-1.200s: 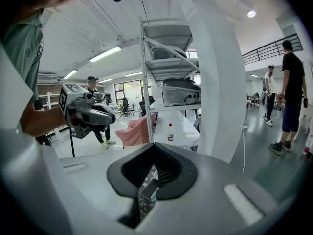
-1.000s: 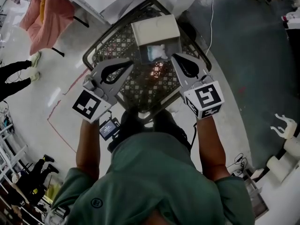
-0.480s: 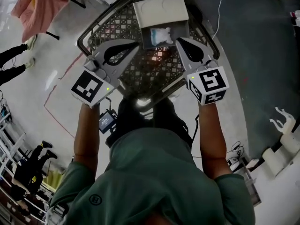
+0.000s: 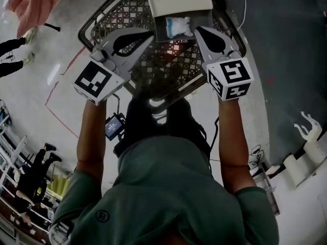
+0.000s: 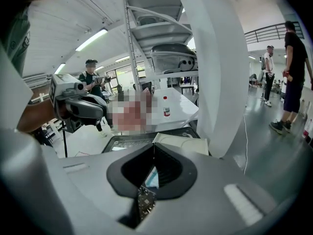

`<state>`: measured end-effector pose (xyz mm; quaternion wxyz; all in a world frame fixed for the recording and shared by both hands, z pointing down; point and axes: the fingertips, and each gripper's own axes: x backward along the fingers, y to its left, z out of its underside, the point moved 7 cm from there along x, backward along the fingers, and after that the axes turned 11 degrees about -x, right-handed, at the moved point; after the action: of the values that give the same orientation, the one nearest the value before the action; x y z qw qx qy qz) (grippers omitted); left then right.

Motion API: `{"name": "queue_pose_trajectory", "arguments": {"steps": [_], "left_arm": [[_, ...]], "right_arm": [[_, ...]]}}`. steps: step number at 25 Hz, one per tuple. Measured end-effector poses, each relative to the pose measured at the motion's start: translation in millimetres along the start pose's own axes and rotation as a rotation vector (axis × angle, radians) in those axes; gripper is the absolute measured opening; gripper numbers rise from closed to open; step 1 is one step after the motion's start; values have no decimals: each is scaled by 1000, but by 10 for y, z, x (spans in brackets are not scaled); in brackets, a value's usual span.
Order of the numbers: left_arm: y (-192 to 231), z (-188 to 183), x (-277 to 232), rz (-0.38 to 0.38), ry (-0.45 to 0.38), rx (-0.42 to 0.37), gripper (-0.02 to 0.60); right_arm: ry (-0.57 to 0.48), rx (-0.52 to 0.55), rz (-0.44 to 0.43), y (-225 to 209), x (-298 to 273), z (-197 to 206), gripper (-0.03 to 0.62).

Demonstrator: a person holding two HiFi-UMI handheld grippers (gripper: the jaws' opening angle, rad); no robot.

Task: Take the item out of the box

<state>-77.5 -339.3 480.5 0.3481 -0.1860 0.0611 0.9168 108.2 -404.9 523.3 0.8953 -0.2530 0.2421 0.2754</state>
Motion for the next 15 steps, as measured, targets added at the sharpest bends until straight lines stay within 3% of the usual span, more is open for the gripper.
{"name": "queue_pose_trajectory", "arguments": {"steps": [15], "left_arm": [[74,502,-266,25,35,81,2]], "right_arm": [[99,-35,6,-286,-572,412,35]]}}
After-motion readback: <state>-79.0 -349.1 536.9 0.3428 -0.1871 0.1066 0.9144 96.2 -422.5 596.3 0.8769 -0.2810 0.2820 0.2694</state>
